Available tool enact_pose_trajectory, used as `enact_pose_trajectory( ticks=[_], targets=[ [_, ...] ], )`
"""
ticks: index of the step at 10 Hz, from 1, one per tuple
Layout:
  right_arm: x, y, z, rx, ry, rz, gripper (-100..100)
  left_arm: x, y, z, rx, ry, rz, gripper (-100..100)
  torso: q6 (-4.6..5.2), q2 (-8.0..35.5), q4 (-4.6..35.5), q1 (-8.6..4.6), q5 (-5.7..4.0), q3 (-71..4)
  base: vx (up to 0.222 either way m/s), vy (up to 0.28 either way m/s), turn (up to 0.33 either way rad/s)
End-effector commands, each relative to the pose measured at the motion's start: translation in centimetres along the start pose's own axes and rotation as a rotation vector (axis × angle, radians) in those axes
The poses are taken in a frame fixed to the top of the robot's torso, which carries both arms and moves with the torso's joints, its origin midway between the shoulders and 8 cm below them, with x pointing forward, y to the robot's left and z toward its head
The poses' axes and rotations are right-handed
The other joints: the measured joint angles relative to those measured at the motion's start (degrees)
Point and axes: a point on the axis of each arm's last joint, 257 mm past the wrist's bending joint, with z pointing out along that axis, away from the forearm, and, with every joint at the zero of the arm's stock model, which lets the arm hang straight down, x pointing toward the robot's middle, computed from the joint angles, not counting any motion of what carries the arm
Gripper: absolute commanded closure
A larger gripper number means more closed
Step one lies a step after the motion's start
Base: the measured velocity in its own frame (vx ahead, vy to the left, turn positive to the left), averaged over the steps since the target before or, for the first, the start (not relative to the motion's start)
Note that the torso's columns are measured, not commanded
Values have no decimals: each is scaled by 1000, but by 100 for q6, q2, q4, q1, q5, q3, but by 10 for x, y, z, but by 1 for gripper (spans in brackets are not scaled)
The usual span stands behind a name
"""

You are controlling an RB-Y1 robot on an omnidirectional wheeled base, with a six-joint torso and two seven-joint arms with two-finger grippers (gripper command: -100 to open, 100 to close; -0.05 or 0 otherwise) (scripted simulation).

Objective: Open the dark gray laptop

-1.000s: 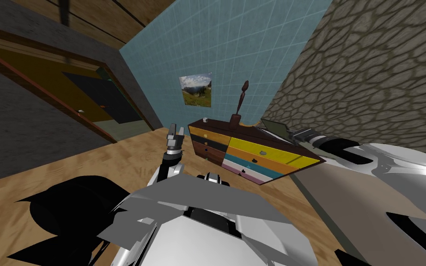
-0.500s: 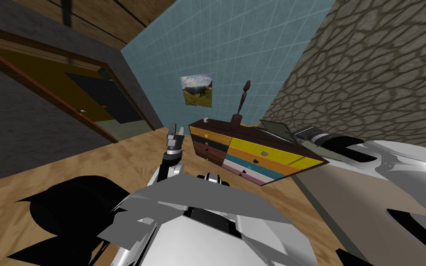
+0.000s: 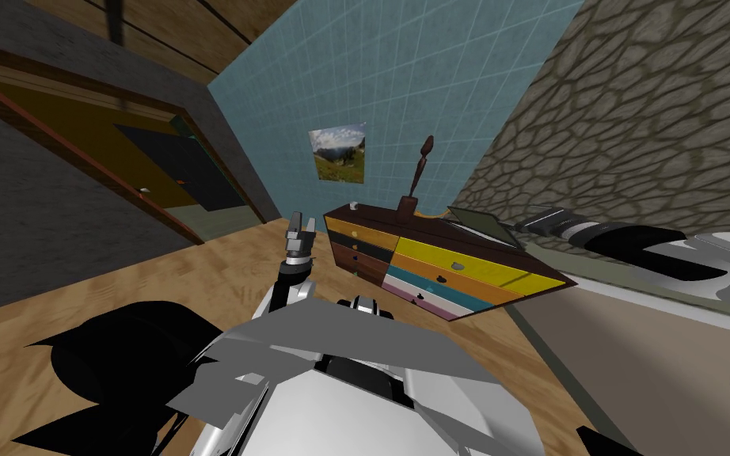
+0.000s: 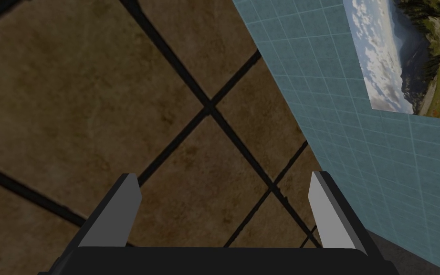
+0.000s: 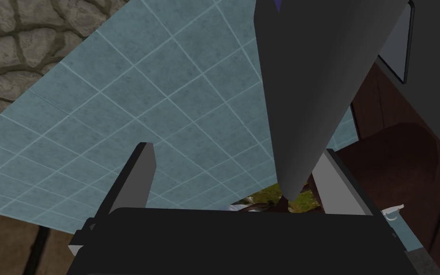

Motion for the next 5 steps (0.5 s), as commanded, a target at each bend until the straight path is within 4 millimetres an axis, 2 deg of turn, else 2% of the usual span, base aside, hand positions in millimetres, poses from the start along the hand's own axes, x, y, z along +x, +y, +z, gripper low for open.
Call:
enact_pose_trajectory(
  ticks=[1, 5],
  targets=[
    [-1, -1, 0, 0, 0, 2, 0, 0, 0, 0, 0, 0, 0, 0, -1, 2, -2, -5, -5, 2, 0, 0, 0],
    [2, 3, 0, -6, 4, 2, 0, 0, 0, 0, 0, 0, 0, 0, -1, 1, 1, 3, 2, 1, 0, 0, 0]
  ],
)
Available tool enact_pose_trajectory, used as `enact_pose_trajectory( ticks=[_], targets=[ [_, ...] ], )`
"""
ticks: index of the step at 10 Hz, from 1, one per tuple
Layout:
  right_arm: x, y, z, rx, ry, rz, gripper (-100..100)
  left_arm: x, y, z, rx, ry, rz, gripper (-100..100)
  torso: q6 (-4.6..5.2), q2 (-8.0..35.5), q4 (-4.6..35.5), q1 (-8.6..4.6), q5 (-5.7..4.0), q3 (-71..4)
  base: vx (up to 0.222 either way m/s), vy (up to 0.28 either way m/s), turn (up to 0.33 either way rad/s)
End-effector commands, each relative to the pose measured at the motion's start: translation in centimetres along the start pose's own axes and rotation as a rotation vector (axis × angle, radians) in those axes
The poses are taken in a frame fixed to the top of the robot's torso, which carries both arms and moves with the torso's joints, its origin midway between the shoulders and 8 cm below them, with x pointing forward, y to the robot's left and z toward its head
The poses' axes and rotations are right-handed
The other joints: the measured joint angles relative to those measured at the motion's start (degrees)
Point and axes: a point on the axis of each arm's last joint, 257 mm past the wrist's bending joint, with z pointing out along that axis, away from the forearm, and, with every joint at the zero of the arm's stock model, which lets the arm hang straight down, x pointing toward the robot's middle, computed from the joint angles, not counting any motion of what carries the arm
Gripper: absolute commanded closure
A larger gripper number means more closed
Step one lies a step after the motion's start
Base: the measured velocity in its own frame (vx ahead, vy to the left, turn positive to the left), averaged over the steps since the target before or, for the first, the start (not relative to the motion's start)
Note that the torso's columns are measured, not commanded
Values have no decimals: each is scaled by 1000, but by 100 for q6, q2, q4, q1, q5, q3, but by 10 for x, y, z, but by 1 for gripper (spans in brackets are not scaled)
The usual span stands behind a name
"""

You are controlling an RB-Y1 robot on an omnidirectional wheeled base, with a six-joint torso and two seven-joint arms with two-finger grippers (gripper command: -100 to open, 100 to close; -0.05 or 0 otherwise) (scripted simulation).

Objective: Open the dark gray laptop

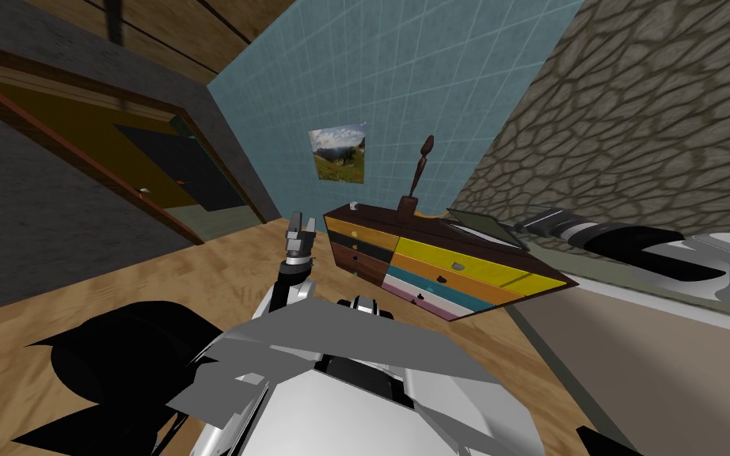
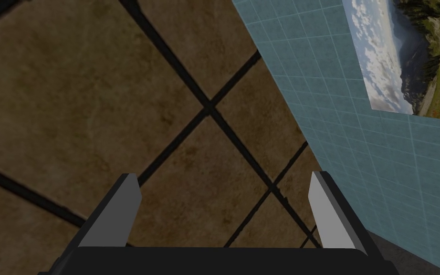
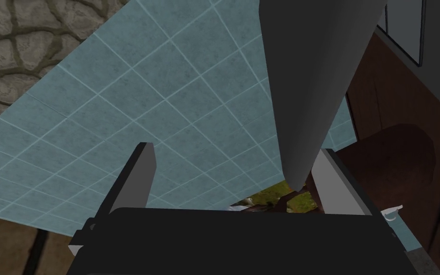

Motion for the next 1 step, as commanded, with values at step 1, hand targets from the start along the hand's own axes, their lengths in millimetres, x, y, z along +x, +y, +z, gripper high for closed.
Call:
enact_pose_trajectory(
  ticks=[1],
  targets=[
    [1, 1, 0, -1, 1, 0, 0, 0, 0, 0, 0, 0, 0, 0, 0, -1, -1, 0, 0, -1, 0, 0, 0]
  ],
)
